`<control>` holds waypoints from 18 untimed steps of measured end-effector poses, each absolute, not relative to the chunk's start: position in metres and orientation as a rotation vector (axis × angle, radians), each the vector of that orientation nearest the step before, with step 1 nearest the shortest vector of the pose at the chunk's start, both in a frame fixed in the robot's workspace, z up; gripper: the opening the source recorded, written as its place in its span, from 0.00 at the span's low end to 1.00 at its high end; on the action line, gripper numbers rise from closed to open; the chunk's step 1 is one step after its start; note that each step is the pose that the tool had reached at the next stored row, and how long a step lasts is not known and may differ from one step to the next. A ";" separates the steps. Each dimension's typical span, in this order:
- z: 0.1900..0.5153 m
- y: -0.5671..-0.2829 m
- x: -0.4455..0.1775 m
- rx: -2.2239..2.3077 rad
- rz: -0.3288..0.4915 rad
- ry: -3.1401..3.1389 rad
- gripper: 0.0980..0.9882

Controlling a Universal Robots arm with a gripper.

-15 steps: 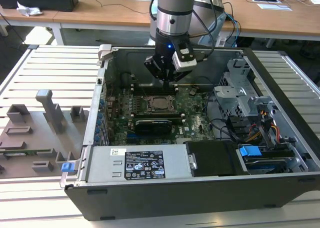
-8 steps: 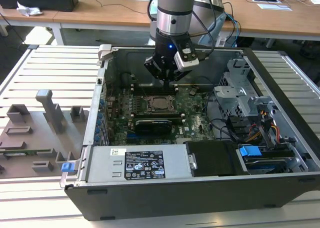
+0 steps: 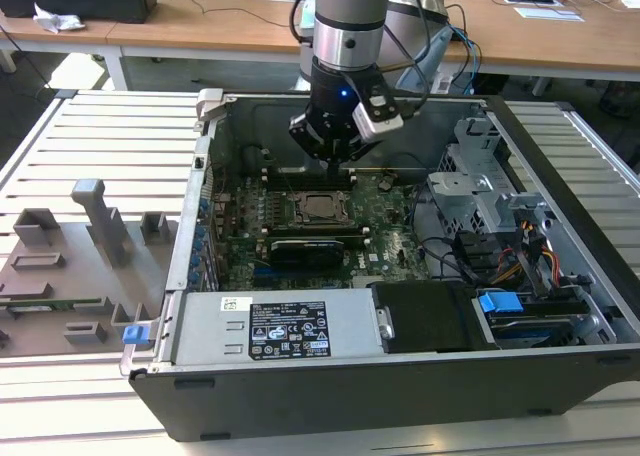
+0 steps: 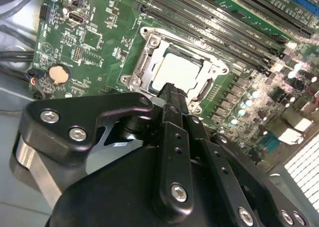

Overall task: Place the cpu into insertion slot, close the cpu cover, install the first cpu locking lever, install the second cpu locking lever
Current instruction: 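Install the first cpu locking lever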

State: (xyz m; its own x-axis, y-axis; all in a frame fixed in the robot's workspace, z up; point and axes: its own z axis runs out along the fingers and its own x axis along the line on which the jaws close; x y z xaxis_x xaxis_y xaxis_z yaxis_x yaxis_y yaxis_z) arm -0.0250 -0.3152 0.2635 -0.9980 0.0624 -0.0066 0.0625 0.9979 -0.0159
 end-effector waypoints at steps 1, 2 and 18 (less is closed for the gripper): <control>0.263 -0.315 -0.025 0.081 -0.025 3.134 0.01; 0.263 -0.315 -0.025 0.062 -0.025 3.135 0.01; 0.263 -0.315 -0.029 -0.250 -0.024 3.124 0.01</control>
State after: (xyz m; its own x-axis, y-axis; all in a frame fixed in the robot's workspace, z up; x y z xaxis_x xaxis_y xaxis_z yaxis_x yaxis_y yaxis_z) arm -0.0292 -0.3152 0.2635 -0.9873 -0.1588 -0.0066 -0.1587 0.9872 -0.0159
